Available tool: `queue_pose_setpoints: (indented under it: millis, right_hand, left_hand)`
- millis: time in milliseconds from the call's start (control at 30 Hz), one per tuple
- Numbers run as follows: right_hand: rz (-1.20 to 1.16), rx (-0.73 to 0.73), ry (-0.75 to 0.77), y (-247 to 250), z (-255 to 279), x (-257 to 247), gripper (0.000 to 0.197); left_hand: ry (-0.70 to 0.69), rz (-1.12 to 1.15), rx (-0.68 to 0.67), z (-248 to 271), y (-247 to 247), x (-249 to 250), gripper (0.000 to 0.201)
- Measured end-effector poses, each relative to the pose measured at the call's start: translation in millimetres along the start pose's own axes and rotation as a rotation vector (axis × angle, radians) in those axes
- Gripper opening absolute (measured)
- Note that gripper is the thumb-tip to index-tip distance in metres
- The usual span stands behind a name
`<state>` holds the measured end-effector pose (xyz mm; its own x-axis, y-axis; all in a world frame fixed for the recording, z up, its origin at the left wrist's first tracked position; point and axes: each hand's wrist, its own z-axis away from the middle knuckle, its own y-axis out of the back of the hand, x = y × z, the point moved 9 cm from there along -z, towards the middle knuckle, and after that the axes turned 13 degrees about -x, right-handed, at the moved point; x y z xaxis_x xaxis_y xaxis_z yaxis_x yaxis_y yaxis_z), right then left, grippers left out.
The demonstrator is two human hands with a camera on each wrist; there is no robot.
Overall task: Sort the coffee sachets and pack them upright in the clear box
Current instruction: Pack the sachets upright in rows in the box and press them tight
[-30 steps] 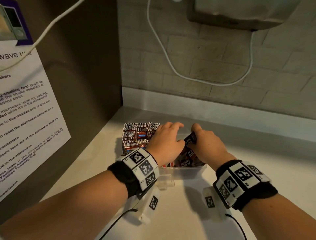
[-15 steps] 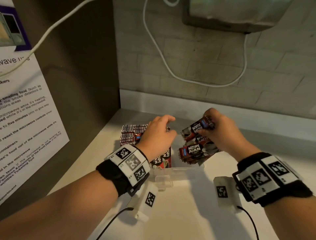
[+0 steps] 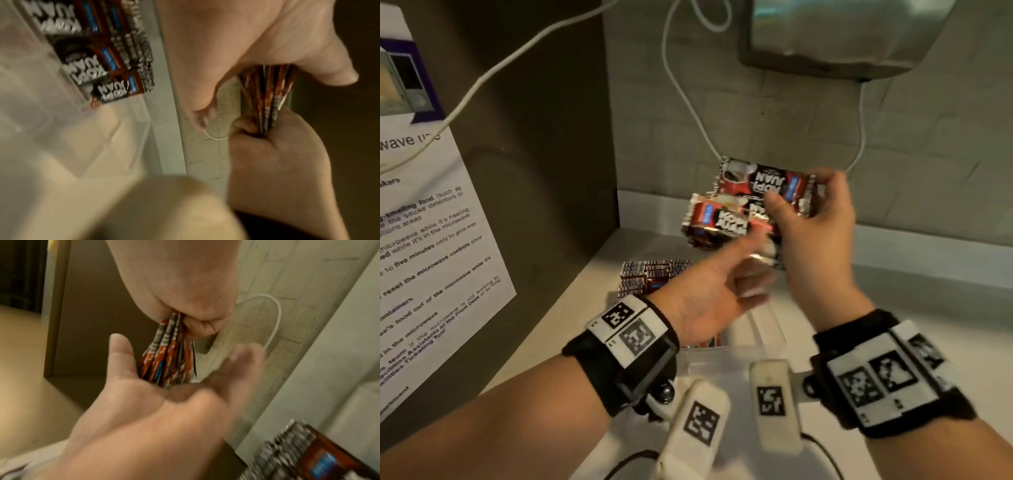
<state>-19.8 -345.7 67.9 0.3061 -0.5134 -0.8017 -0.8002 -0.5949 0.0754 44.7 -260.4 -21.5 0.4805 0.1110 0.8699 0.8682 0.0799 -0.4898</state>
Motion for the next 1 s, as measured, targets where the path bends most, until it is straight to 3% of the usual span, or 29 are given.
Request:
queue_pose_setpoints:
  millis: [100, 267, 533, 667, 833, 1000]
  right_hand:
    - [-0.082, 0.019, 0.015, -22, 18, 3, 0.030]
    - [-0.001, -0.087, -0.019, -47, 35, 16, 0.027]
    - [0.325, -0.359, -0.163, -51, 26, 39, 0.029]
    - [0.542, -0.475, -0.120, -57, 26, 31, 0.025]
    - [0.643, -0.332, -0.029, -49, 22, 20, 0.035]
    - [0.264, -0.106, -0.082, -18, 14, 28, 0.024]
  left_hand:
    - [-0.181, 0.284, 0.122, 2, 8, 15, 0.074]
    - [-0.242, 0.337, 0.207, 10, 26, 25, 0.039]
    - [-0.138, 0.250, 0.306, 17, 43, 17, 0.022]
    - [-0.110, 0.241, 0.293, 15, 44, 13, 0.021]
    - [-0.103, 0.223, 0.285, 13, 41, 11, 0.017]
    - [-0.108, 0.246, 0.348, 20, 53, 14, 0.018]
